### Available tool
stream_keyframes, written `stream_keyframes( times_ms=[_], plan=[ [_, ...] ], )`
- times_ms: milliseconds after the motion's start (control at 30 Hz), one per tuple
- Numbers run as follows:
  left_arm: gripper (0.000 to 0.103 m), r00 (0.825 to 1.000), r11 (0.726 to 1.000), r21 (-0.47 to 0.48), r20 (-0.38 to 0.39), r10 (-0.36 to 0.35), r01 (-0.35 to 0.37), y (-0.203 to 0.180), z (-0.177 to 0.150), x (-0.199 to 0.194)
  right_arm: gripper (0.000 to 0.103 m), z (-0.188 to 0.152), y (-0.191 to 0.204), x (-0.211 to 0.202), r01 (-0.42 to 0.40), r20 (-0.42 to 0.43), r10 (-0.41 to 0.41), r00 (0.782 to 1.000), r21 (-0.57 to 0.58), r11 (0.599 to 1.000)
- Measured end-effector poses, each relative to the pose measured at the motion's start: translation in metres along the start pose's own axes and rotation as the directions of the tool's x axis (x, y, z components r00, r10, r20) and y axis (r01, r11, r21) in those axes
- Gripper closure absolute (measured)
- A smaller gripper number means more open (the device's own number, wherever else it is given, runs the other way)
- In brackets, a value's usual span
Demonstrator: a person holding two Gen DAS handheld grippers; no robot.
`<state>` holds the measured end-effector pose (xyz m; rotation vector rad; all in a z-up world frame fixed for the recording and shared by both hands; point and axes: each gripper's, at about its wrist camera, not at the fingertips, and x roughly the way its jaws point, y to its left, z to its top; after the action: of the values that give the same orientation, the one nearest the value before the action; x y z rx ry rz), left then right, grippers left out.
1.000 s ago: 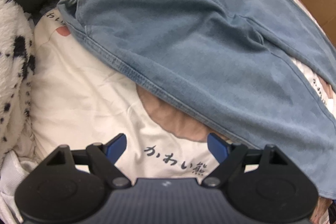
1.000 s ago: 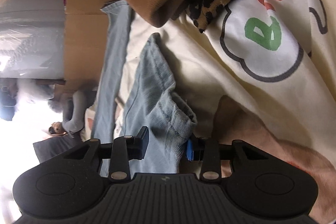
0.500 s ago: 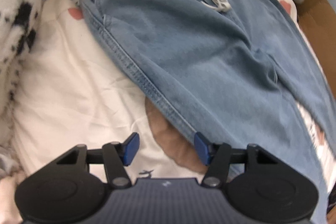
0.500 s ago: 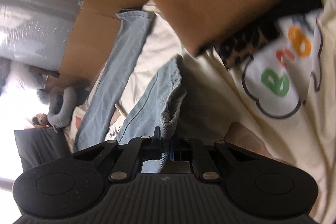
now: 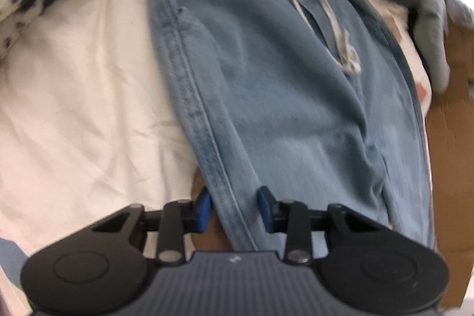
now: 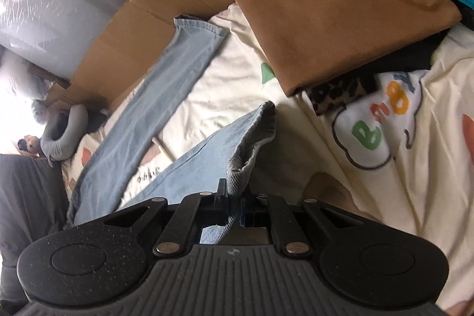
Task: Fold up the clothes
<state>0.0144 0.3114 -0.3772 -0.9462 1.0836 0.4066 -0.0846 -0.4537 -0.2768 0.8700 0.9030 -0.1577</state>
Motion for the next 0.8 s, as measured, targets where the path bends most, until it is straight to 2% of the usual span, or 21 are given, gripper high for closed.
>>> stream_keyframes(
  times_ms=[133,300,500,633,800],
  plan=[
    [0.068,0.998,0.992,-0.115,0.042,-0.043,0.048,0.016,0.012,-0.002,0.098,-0.007,0.001,-0.011,0.027,-0.022,-0.027,0.999,-0.01,1.0],
    [0.068,0.988,0.955,-0.262,0.101,-0.114,0.136,0.041,0.024,-0.005,0.098,-0.014,0.003,-0.022,0.054,-0.039,-0.055,0.998,-0.026,0.998],
    [0.068,0.979,0.943,-0.278,0.139,-0.151,0.185,0.061,0.032,-0.013,0.098,-0.017,0.008,-0.03,0.074,-0.01,-0.074,0.997,-0.037,0.997],
    [0.067,0.972,0.936,-0.298,0.192,-0.135,0.189,0.067,0.033,-0.019,0.098,-0.017,0.016,-0.035,0.081,0.003,-0.081,0.997,-0.052,0.995],
    [0.067,0.971,0.931,-0.303,0.184,-0.152,0.203,0.073,0.033,-0.014,0.098,-0.015,0.023,-0.04,0.085,0.007,-0.084,0.996,-0.066,0.994]
  ],
)
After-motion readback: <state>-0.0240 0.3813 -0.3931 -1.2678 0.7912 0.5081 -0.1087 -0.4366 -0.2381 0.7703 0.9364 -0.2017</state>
